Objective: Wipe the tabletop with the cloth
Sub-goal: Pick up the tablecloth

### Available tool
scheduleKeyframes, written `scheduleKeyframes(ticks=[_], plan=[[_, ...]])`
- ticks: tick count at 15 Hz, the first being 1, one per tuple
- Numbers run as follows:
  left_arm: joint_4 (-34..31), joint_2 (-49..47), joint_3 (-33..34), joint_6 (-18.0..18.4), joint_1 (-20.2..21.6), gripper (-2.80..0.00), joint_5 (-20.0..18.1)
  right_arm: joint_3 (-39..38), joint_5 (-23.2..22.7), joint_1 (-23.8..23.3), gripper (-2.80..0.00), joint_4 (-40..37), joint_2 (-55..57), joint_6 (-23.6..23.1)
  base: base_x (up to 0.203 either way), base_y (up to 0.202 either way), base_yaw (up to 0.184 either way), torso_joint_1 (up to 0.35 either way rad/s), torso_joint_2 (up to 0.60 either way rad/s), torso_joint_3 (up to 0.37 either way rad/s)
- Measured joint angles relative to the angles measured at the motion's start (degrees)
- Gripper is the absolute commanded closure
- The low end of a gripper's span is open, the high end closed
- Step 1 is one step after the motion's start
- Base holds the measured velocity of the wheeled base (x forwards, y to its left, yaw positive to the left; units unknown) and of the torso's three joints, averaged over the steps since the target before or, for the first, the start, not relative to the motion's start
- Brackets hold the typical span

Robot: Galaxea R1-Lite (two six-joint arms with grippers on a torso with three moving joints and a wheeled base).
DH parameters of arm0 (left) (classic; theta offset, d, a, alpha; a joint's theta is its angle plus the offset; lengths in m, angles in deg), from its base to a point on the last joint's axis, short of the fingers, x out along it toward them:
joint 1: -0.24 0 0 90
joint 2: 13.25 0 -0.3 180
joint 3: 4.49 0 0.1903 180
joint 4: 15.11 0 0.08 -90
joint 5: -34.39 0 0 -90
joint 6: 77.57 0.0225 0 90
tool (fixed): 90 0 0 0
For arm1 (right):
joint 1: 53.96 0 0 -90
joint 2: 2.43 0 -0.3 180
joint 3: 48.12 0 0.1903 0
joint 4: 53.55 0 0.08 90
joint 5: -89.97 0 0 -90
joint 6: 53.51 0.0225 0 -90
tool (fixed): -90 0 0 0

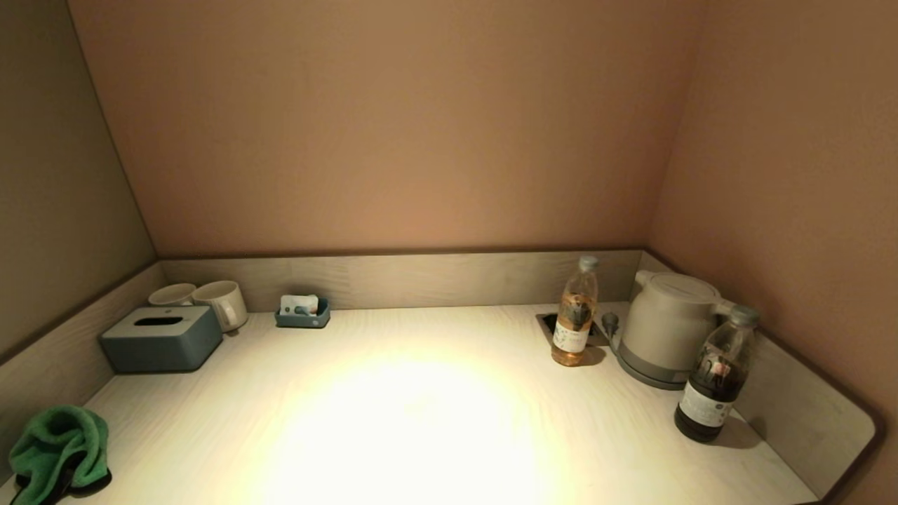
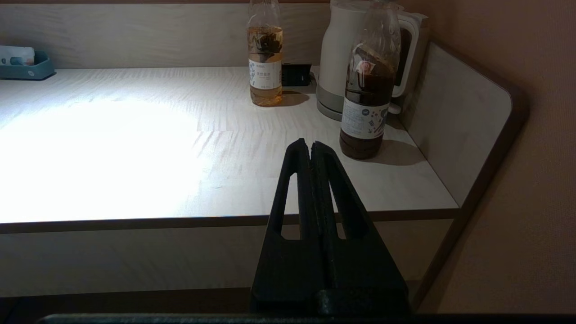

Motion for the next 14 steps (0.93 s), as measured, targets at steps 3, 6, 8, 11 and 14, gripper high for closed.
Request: scheduleKeyframes(ticks=[3,6,8,11,14], plan=[[0.1,0.0,0.0,-0.4,0.0,0.0,-0.1,0.0,0.0,0.0,0.0,0.0,0.0,0.0,0.0,0.0,0.0,0.0,0.0,0.0],[-0.6,0.0,-0.9,-0.9,0.0,0.0,-0.2,0.0,0.0,0.0,0.0,0.0,0.0,0.0,0.0,0.0,0.0,0.0,0.0,0.0],[-2.4,-0.4,-6.2,-2.9,0.0,0.0,0.1,0.0,0.0,0.0,0.0,0.0,0.0,0.0,0.0,0.0,0.0,0.0,0.0,0.0],[-7.4,-6.2,-17.3,-6.6,0.0,0.0,1.9,0.0,0.0,0.0,0.0,0.0,0.0,0.0,0.0,0.0,0.0,0.0,0.0,0.0],[-9.4,-20.1,-27.1,-15.1,0.0,0.0,6.6,0.0,0.0,0.0,0.0,0.0,0.0,0.0,0.0,0.0,0.0,0.0,0.0,0.0]])
